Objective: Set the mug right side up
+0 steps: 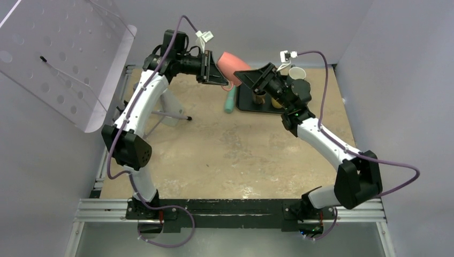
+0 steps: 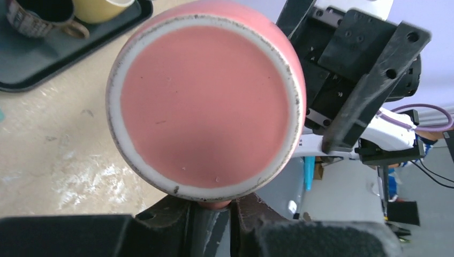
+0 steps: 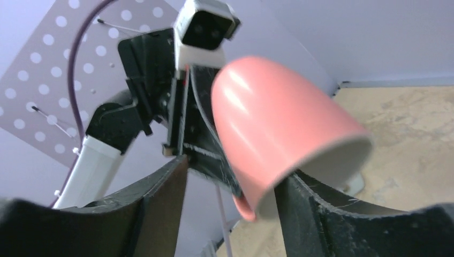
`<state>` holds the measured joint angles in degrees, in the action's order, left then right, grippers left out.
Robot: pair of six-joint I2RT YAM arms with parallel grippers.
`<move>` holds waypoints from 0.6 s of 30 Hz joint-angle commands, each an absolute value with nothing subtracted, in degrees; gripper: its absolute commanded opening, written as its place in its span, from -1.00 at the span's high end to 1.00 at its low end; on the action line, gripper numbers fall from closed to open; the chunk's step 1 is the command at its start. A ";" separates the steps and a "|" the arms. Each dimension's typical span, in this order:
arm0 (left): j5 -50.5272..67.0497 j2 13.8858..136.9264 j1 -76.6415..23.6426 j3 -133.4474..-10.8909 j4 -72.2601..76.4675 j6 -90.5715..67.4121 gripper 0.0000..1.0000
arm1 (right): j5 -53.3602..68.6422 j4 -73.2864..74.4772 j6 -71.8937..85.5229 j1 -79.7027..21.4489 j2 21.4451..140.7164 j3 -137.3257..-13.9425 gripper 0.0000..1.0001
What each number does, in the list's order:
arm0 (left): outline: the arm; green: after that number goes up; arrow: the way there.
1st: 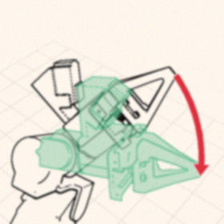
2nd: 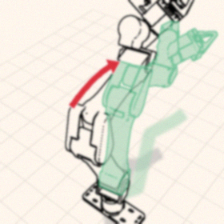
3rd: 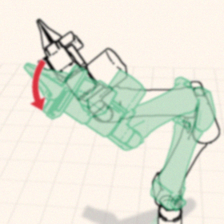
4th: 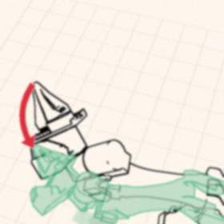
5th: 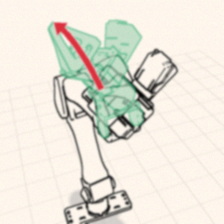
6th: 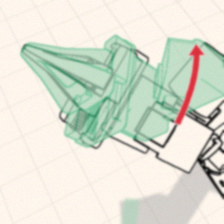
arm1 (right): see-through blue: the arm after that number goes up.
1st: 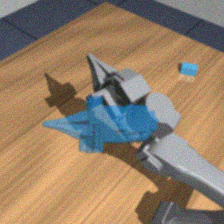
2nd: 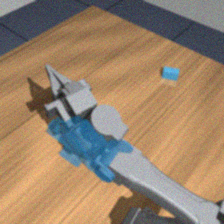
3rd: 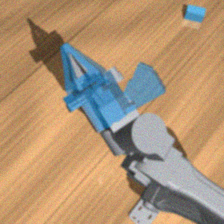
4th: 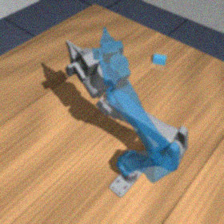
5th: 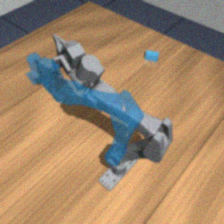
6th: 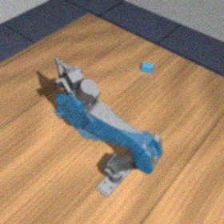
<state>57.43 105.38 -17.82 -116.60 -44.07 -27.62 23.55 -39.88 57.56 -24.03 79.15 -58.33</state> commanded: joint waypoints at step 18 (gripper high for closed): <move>24.71 100.64 -17.85 -120.29 -62.37 3.77 -1.00 | 11.74 12.56 11.29 -15.23 98.91 -107.34 1.00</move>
<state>41.87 104.57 -18.50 -119.59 -56.73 -9.67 21.82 -5.65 32.14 -16.69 94.63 -94.26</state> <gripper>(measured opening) 0.997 0.091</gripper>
